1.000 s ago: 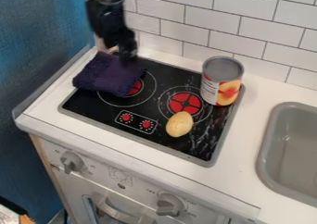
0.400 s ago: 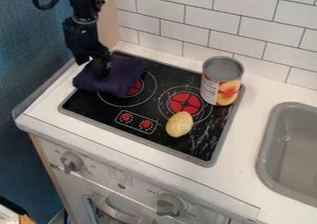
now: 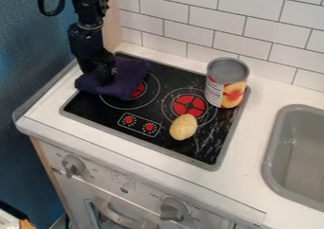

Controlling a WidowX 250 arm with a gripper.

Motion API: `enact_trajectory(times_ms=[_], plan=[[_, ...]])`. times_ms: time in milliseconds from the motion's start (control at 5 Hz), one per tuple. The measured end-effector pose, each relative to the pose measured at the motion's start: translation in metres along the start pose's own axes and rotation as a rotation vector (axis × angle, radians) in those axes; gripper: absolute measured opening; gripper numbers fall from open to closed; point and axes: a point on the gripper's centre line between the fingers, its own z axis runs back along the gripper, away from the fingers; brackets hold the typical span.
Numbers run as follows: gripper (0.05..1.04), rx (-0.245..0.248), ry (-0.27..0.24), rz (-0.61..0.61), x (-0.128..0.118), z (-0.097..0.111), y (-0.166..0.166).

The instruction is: Coloque o pano roxo no queimador direito

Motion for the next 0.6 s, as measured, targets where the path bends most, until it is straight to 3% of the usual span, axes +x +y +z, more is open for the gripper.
enact_trajectory(times_ms=[600], plan=[[0.999,0.025,0.036,-0.278,-0.033,0.005,0.087]])
